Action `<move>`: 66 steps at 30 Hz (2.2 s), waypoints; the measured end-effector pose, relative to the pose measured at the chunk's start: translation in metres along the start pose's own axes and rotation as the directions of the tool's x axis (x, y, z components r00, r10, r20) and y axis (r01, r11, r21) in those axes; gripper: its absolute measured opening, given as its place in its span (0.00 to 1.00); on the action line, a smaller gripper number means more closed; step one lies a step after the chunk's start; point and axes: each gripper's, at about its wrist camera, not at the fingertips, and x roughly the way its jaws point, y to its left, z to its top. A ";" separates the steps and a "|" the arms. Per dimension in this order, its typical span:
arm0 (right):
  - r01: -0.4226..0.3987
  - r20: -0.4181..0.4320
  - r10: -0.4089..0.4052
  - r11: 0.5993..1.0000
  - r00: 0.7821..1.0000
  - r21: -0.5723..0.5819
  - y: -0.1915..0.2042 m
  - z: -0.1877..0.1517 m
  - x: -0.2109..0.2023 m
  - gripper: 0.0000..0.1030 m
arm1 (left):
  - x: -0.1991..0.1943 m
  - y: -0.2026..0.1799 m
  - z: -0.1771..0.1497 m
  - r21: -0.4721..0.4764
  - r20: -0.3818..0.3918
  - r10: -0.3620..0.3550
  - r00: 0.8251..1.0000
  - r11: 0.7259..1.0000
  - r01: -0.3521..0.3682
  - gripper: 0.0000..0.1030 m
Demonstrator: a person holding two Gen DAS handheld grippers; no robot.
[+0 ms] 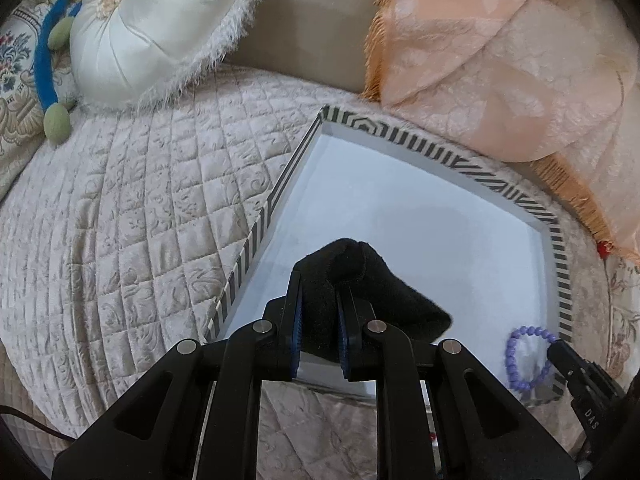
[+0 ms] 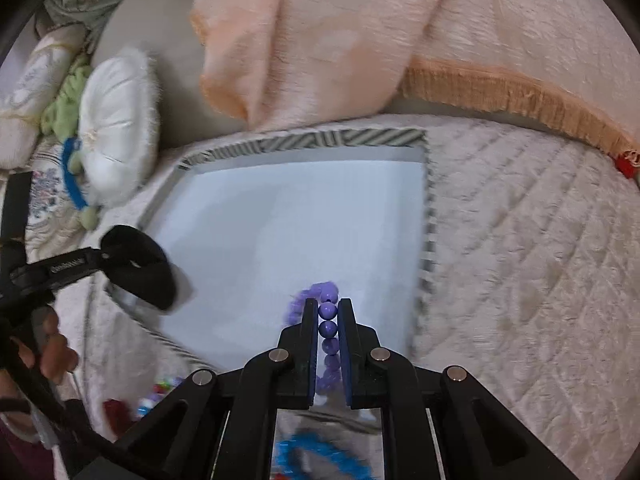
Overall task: Organize jewelry
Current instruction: 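Carry both items into the striped tray and open both tools to release them, then withdraw both open tools from the tray back over the jewelry pile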
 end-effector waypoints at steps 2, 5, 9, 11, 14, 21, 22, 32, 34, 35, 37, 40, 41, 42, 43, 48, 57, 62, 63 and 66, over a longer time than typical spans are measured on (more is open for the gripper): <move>-0.030 -0.015 0.030 0.999 0.999 0.012 -0.005 -0.002 0.004 0.08 | 0.006 0.003 -0.001 -0.012 -0.021 0.005 1.000 1.000 -0.005 0.15; -0.029 0.020 0.029 1.000 0.999 0.011 -0.008 -0.006 0.000 0.10 | 0.010 0.005 -0.005 -0.011 -0.043 0.014 0.999 1.000 -0.014 0.24; -0.059 0.036 0.058 0.998 0.998 0.010 -0.010 -0.009 -0.008 0.20 | 0.012 0.003 -0.015 0.015 -0.064 0.035 0.997 0.999 -0.034 0.39; -0.052 0.037 0.052 0.999 0.998 -0.007 -0.008 -0.012 -0.010 0.20 | 0.010 0.002 -0.021 0.027 -0.065 0.045 0.997 0.999 -0.044 0.39; -0.035 0.045 0.037 0.999 0.998 -0.025 -0.003 -0.013 -0.020 0.23 | 0.003 0.002 -0.027 0.040 -0.046 0.051 0.998 0.998 -0.049 0.40; -0.045 0.103 0.050 0.998 0.993 -0.052 0.022 -0.021 -0.061 0.23 | -0.038 -0.003 -0.035 0.058 0.053 0.058 0.997 0.996 -0.061 0.41; -0.045 0.105 0.050 0.998 0.993 -0.054 0.025 -0.024 -0.066 0.23 | -0.047 -0.004 -0.038 0.062 0.075 0.069 0.995 0.995 -0.074 0.41; -0.037 0.162 0.045 0.998 0.986 -0.051 0.058 -0.054 -0.112 0.23 | -0.117 -0.014 -0.078 0.123 0.212 0.058 0.976 0.989 -0.085 0.41; -0.046 0.175 0.054 0.998 0.983 -0.050 0.063 -0.061 -0.121 0.24 | -0.126 -0.014 -0.085 0.115 0.227 0.041 0.973 0.991 -0.068 0.41; -0.049 0.180 0.057 0.997 0.982 -0.053 0.066 -0.064 -0.125 0.26 | -0.132 -0.014 -0.090 0.115 0.235 0.033 0.972 0.991 -0.062 0.41; -0.048 0.189 0.059 0.997 0.980 -0.062 0.071 -0.069 -0.132 0.32 | -0.140 -0.016 -0.096 0.123 0.246 0.028 0.969 0.991 -0.060 0.41; -0.053 0.191 0.063 0.997 0.980 -0.061 0.076 -0.075 -0.139 0.33 | -0.153 -0.019 -0.106 0.135 0.265 0.029 0.964 0.989 -0.066 0.41; -0.051 0.194 0.062 0.997 0.979 -0.060 0.077 -0.077 -0.143 0.33 | -0.157 -0.019 -0.110 0.137 0.272 0.028 0.962 0.988 -0.068 0.41; -0.046 0.199 0.058 0.997 0.978 -0.062 0.079 -0.079 -0.146 0.33 | -0.161 -0.020 -0.113 0.139 0.278 0.027 0.960 0.988 -0.068 0.41; -0.038 0.205 0.051 0.997 0.978 -0.066 0.081 -0.081 -0.150 0.33 | -0.164 -0.020 -0.116 0.141 0.282 0.024 0.959 0.988 -0.066 0.41; -0.013 0.230 0.029 0.997 0.973 -0.071 0.087 -0.088 -0.166 0.34 | -0.177 -0.020 -0.128 0.146 0.297 0.019 0.955 0.987 -0.065 0.41; -0.003 0.229 0.021 0.997 0.973 -0.080 0.096 -0.100 -0.177 0.38 | -0.193 -0.023 -0.145 0.165 0.325 0.016 0.946 0.983 -0.074 0.41; 0.002 0.233 0.019 0.996 0.972 -0.090 0.101 -0.103 -0.182 0.40 | -0.198 -0.021 -0.150 0.164 0.326 0.013 0.945 0.984 -0.071 0.41; 0.004 0.232 0.017 0.996 0.973 -0.092 0.102 -0.103 -0.182 0.41 | -0.198 -0.021 -0.150 0.164 0.327 0.014 0.945 0.984 -0.071 0.41; 0.012 0.235 0.012 0.995 0.972 -0.096 0.103 -0.104 -0.183 0.43 | -0.200 -0.021 -0.152 0.164 0.327 0.013 0.945 0.984 -0.070 0.41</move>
